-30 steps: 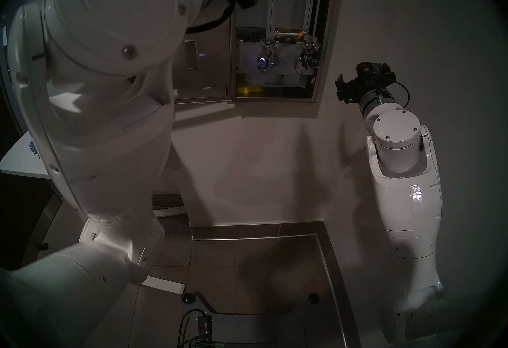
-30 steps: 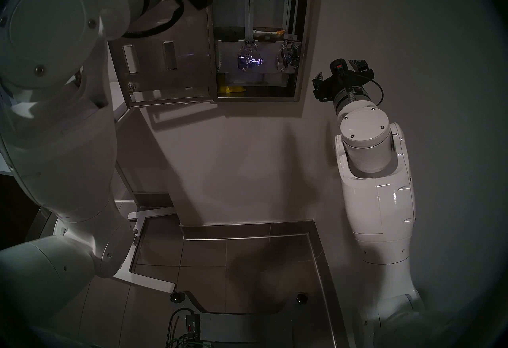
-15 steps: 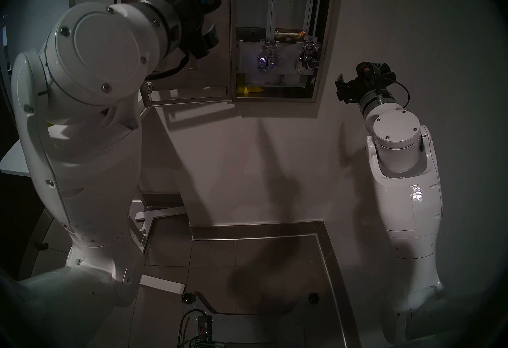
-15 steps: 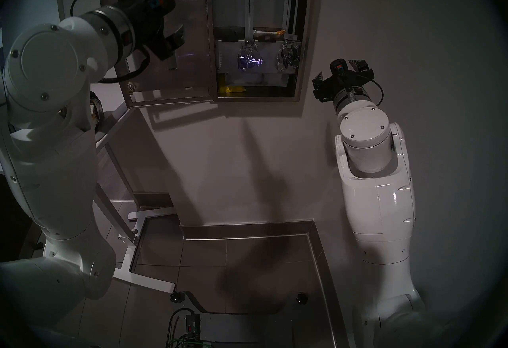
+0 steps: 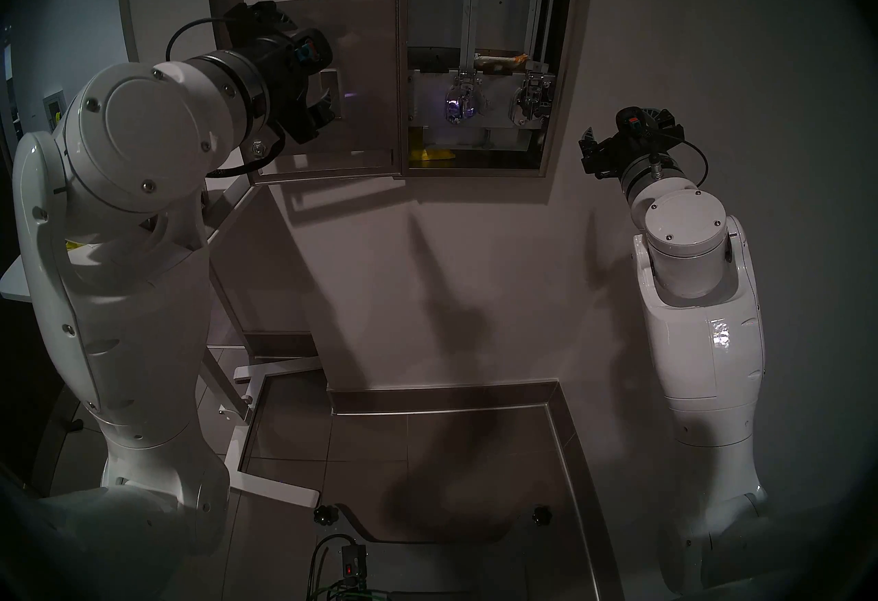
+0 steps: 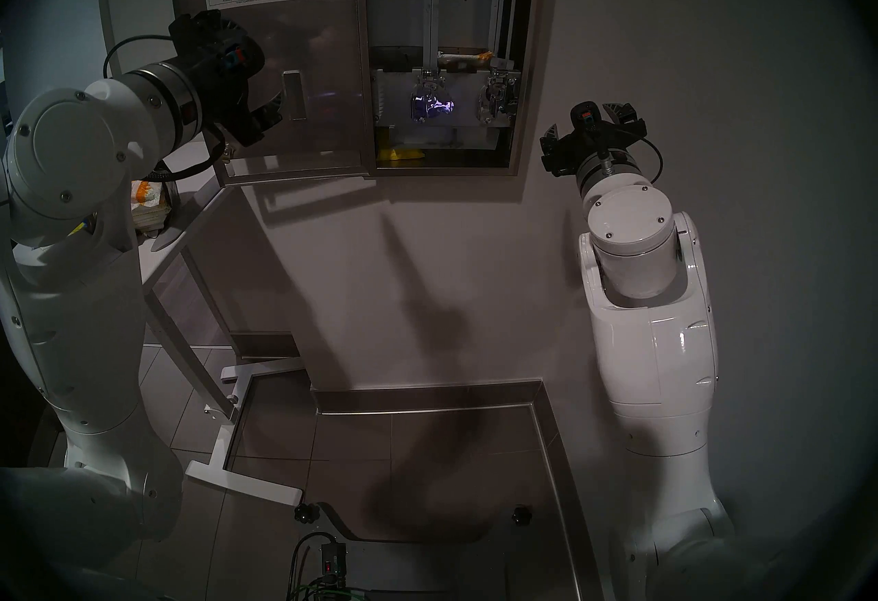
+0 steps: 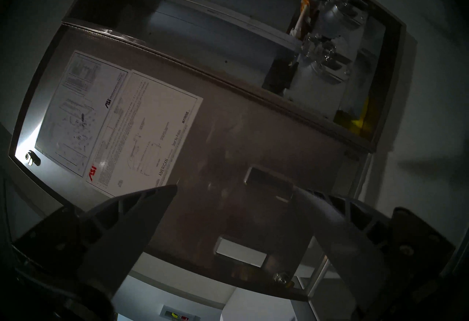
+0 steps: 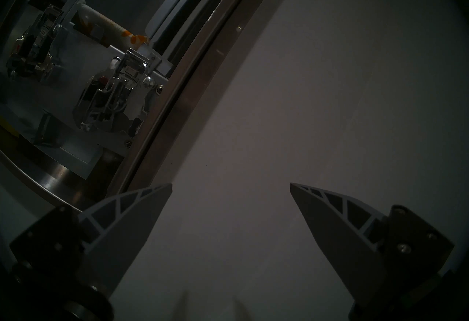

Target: Open the dispenser door, put the pads inside, close the door

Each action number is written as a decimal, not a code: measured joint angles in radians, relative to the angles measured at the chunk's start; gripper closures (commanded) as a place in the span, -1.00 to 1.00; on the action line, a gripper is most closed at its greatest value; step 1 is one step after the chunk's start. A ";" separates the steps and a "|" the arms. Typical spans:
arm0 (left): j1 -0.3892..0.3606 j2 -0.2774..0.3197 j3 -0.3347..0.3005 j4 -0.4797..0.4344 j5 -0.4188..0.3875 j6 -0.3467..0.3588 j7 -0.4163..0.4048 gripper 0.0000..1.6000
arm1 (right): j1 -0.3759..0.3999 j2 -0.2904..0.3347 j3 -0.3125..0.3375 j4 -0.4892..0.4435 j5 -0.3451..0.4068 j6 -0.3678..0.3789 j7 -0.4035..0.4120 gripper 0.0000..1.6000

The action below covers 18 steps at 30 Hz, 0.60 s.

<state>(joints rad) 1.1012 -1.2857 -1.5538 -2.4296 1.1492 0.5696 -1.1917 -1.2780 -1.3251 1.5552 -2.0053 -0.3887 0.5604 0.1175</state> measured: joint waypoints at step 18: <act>0.072 0.022 -0.182 0.000 -0.146 -0.131 0.019 -1.00 | 0.000 0.000 0.000 0.000 0.000 0.000 0.000 -1.00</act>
<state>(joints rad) 1.1730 -1.2633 -1.7359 -2.4295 1.0027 0.4384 -1.1725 -1.2779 -1.3251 1.5552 -2.0052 -0.3887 0.5604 0.1176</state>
